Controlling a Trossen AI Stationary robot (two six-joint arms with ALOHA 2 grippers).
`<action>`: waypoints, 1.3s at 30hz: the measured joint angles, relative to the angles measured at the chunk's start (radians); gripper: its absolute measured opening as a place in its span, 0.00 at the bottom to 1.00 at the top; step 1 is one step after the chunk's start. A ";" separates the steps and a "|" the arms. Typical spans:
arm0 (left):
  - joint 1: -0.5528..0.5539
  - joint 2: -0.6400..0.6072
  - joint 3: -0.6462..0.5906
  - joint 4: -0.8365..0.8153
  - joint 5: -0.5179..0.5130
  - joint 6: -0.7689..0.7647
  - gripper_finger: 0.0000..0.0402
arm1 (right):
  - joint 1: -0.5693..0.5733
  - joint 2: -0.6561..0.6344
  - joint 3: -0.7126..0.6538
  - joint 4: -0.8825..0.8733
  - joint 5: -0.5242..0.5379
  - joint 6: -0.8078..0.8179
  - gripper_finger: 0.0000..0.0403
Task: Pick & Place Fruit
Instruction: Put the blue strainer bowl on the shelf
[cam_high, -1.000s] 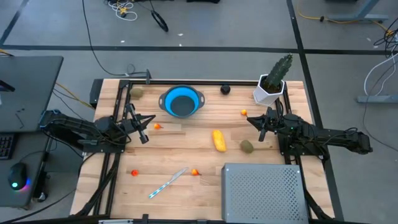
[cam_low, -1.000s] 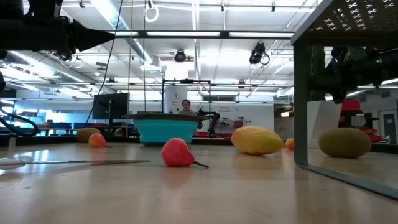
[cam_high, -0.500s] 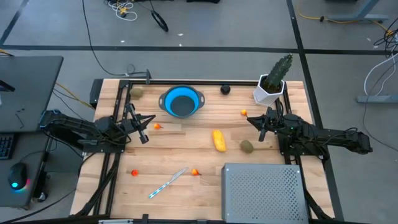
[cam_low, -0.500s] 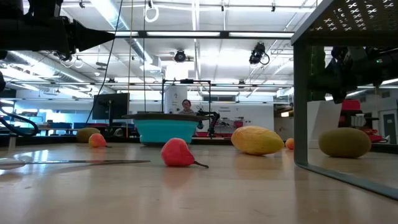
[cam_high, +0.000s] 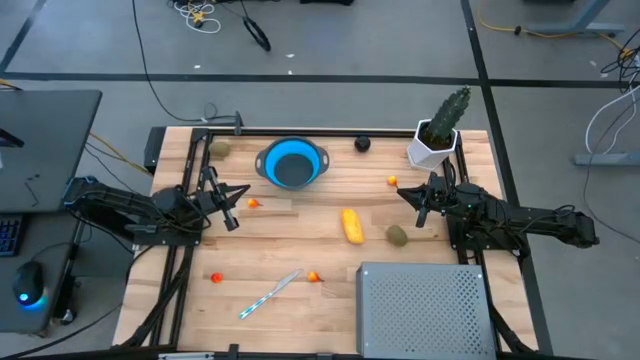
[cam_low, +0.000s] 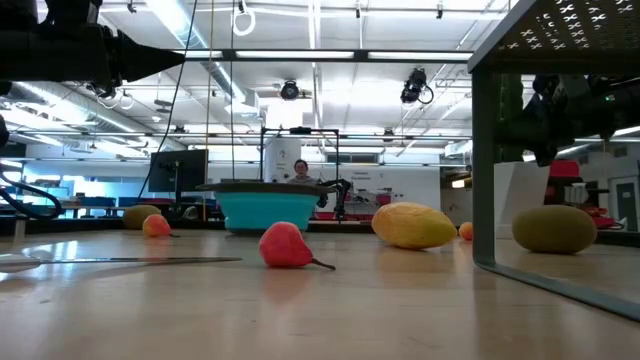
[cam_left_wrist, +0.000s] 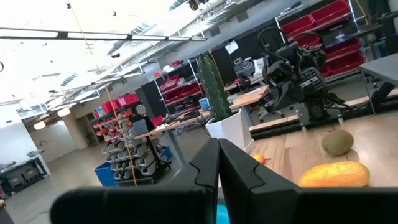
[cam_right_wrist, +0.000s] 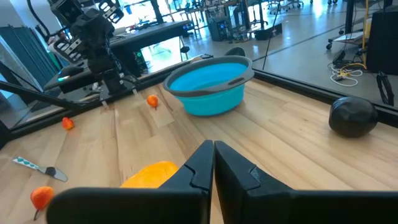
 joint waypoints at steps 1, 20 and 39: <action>0.001 0.000 0.000 0.020 -0.001 -0.009 0.04 | 0.000 0.000 0.000 0.000 0.000 0.000 0.05; 0.020 0.007 0.025 0.353 0.056 -0.140 0.04 | 0.000 0.000 0.000 0.055 0.000 0.000 0.05; 0.173 0.525 0.566 -0.682 0.322 -0.432 0.19 | 0.000 0.000 0.000 0.332 0.046 0.051 0.05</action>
